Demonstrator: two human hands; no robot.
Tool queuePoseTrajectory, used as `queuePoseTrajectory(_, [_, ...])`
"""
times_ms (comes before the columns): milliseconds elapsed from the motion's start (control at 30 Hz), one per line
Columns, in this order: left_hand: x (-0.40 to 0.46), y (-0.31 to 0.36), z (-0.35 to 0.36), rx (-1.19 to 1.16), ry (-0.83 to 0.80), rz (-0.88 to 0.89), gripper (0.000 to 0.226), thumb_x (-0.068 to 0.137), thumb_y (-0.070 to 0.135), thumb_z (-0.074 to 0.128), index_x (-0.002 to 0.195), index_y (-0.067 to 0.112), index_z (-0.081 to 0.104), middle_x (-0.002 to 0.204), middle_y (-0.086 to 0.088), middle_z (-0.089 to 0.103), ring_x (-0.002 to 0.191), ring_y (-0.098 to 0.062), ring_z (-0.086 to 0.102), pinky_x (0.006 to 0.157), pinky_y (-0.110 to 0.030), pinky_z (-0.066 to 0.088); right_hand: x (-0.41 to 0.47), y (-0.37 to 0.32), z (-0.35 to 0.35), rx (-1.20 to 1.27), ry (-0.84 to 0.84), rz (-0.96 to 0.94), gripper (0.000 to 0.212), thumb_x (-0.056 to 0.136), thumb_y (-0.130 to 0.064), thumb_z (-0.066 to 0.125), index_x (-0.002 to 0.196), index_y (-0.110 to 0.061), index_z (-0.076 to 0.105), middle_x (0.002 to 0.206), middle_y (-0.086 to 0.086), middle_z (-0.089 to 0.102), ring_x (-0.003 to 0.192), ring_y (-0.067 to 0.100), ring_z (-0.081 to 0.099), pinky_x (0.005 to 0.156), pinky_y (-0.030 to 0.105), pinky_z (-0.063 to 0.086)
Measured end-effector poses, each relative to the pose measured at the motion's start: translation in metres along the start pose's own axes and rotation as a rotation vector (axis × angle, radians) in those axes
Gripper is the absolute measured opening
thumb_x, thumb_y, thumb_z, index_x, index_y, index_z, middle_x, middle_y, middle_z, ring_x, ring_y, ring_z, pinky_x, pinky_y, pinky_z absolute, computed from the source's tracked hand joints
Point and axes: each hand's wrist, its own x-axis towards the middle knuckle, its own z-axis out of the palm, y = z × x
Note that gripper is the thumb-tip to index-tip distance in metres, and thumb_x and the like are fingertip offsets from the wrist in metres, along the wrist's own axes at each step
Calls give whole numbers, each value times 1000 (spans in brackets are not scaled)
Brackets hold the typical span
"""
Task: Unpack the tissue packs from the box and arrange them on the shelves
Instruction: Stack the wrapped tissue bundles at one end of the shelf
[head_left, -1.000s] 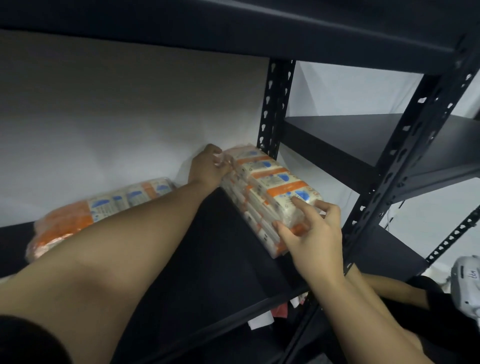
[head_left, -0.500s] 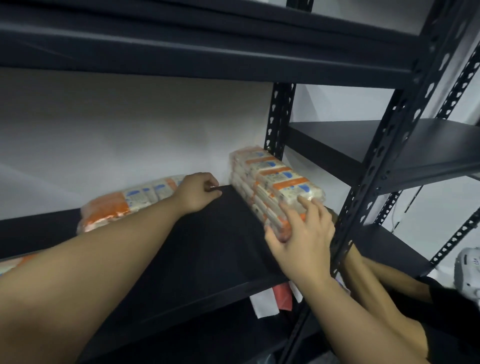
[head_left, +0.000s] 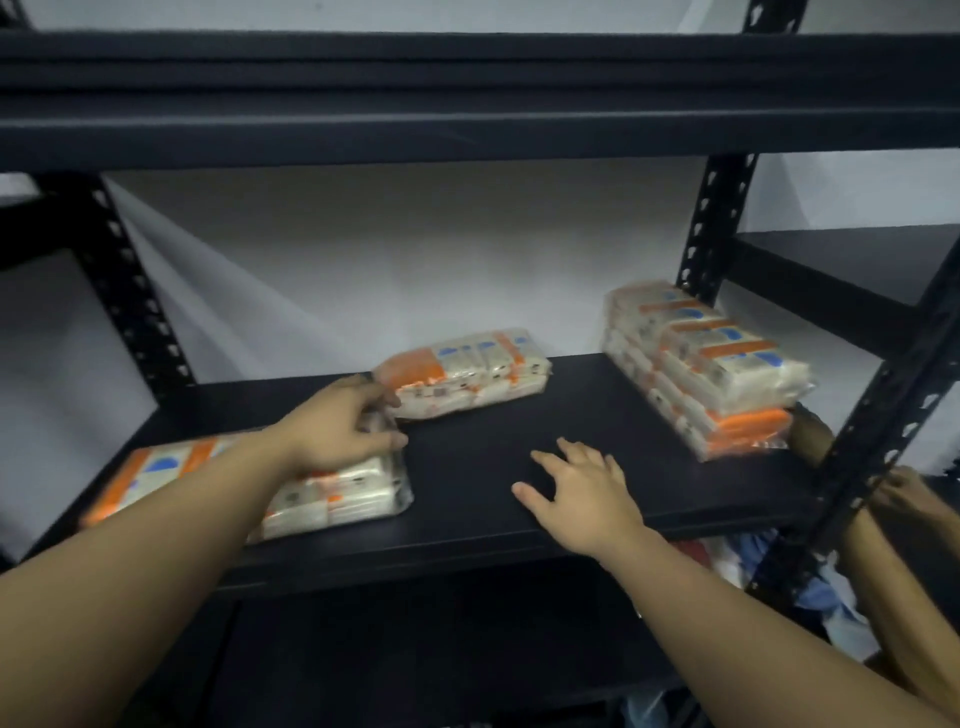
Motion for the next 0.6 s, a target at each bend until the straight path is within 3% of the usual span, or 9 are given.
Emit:
queuePoseTrajectory(67, [-27, -23, -8, 15, -41, -43, 100, 63, 100, 48, 138, 34, 60, 126, 6, 59, 119, -16, 57, 106, -37, 45, 1, -5, 4, -19, 33, 25, 71, 96, -74, 36, 156, -37, 40, 168, 1, 26, 155, 23, 17, 127, 50, 10])
queuePoseTrajectory(133, [-51, -41, -12, 28, -87, -101, 111, 61, 104, 43, 151, 40, 45, 134, 9, 53, 124, -16, 52, 113, -41, 41, 1, -6, 7, -25, 66, 33, 69, 95, -74, 36, 154, -39, 41, 167, -1, 29, 154, 22, 21, 126, 49, 12])
queuePoseTrajectory(233, [-69, -45, -10, 84, -133, -130, 114, 62, 104, 42, 158, 45, 29, 136, 16, 43, 124, -14, 47, 114, -44, 39, 0, -5, 10, -37, 79, 30, 69, 95, -74, 34, 155, -40, 41, 167, -2, 30, 153, 21, 21, 127, 49, 12])
queuePoseTrajectory(333, [-61, -33, -5, 68, -118, -121, 113, 60, 107, 38, 156, 46, 31, 137, 14, 48, 118, -11, 50, 108, -46, 45, 1, -2, 10, -25, 81, 21, 68, 96, -74, 35, 155, -40, 41, 167, -3, 30, 153, 20, 22, 127, 47, 13])
queuePoseTrajectory(433, [-44, -9, 7, 73, -132, -111, 101, 70, 99, 47, 155, 46, 31, 142, 10, 50, 120, -13, 51, 108, -46, 45, -1, 3, 8, 20, 80, 3, 64, 96, -71, 42, 151, -39, 47, 165, -5, 33, 152, 19, 26, 126, 44, 15])
queuePoseTrajectory(500, [-30, 14, 19, 88, -121, -70, 97, 75, 95, 48, 156, 46, 29, 149, 6, 48, 127, -18, 51, 111, -49, 43, -1, 8, 6, 108, 114, -4, 56, 97, -64, 51, 145, -36, 56, 161, -4, 40, 149, 18, 32, 124, 42, 21])
queuePoseTrajectory(600, [-7, 52, 38, 94, -109, -3, 100, 74, 97, 44, 158, 45, 26, 159, 2, 44, 140, -25, 47, 116, -53, 37, -2, 15, 3, 428, 234, 34, 39, 99, -48, 60, 132, -29, 69, 150, -4, 53, 139, 16, 46, 115, 36, 37])
